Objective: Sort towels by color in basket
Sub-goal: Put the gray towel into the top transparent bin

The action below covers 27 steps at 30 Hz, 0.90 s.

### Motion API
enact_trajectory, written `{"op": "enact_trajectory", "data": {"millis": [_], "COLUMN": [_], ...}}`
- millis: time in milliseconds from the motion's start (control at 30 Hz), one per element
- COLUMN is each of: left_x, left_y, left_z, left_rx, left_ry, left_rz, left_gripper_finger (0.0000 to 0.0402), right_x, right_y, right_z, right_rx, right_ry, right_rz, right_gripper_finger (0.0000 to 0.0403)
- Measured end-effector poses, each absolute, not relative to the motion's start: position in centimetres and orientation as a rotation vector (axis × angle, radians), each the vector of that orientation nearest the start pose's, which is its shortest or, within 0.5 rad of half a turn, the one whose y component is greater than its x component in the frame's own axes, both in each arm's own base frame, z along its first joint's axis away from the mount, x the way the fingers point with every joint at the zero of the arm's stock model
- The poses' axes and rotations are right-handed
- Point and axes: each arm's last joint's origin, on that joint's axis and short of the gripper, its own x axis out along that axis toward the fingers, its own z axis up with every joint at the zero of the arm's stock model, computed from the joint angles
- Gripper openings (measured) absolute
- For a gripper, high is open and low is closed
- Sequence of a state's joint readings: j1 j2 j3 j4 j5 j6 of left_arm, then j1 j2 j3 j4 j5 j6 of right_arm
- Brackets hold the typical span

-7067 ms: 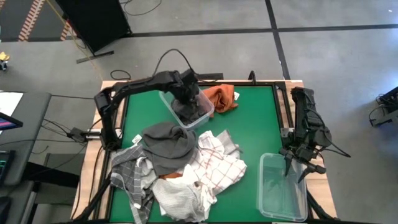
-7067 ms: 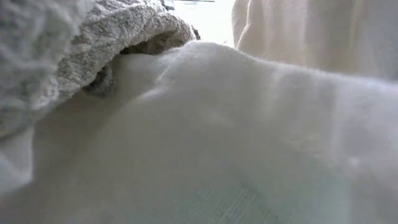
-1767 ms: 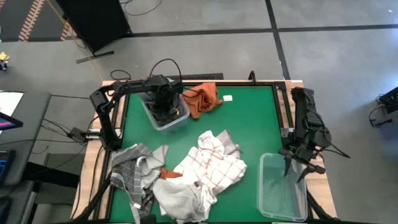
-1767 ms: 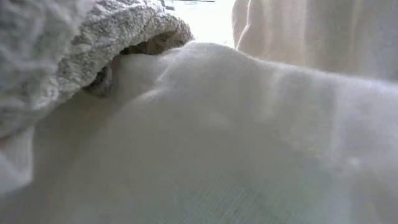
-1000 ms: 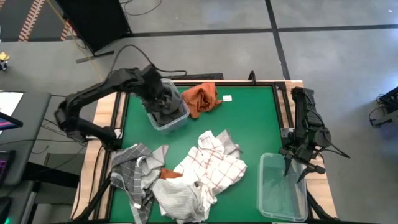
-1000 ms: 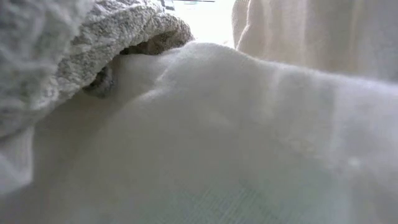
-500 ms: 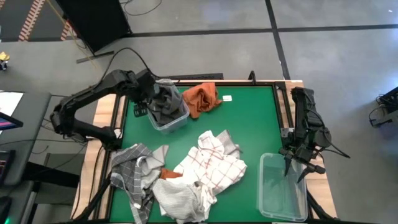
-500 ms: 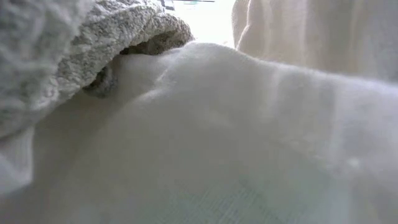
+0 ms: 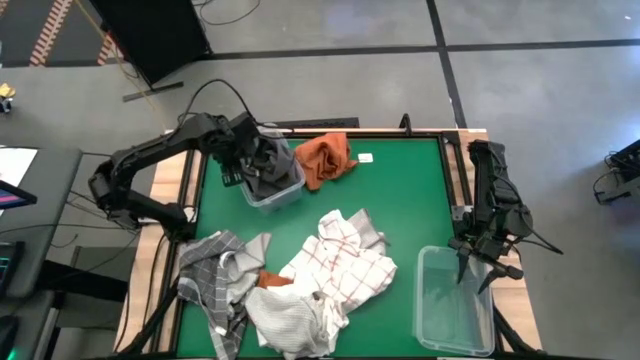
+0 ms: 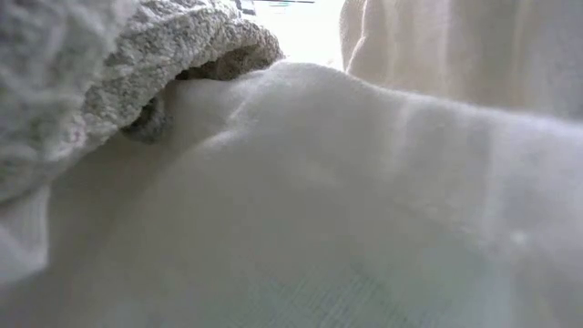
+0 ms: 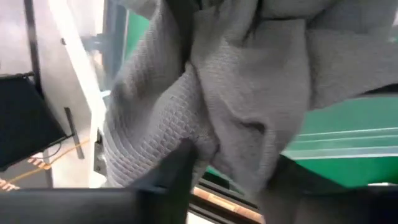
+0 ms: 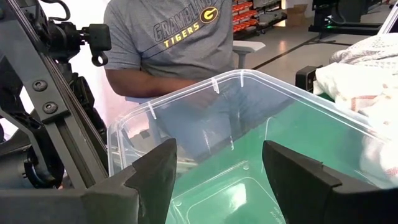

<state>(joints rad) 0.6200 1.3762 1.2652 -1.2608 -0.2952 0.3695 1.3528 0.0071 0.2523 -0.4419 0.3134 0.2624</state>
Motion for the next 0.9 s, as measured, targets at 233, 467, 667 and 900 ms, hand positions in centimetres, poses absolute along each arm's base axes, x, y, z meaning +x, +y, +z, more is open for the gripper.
{"op": "enact_trajectory", "data": {"millis": [233,467,667,900], "left_x": [18.7,19.1,20.6,23.2], "left_y": [14.4,14.5,15.0,16.6], "left_z": [30.1,32.4,33.5,28.9], "left_rx": [0.004,-0.019,-0.053,-0.161], "left_ry": [1.494,1.399,1.179,1.206], "left_rz": [0.425,0.437,0.388,0.327], "left_gripper_finger": [0.0009,0.0002,0.0001,0.0001], "right_x": [2.4,2.4,2.4,2.4], "right_y": [6.9,6.9,6.9,6.9], "right_z": [20.4,20.4,20.4,20.4], "right_rx": [0.086,0.086,0.086,0.086], "right_ry": [0.272,0.272,0.272,0.272], "right_rz": [1.008,1.008,1.008,1.008], "right_gripper_finger": [0.0264,0.0264,0.0264,0.0264]}}
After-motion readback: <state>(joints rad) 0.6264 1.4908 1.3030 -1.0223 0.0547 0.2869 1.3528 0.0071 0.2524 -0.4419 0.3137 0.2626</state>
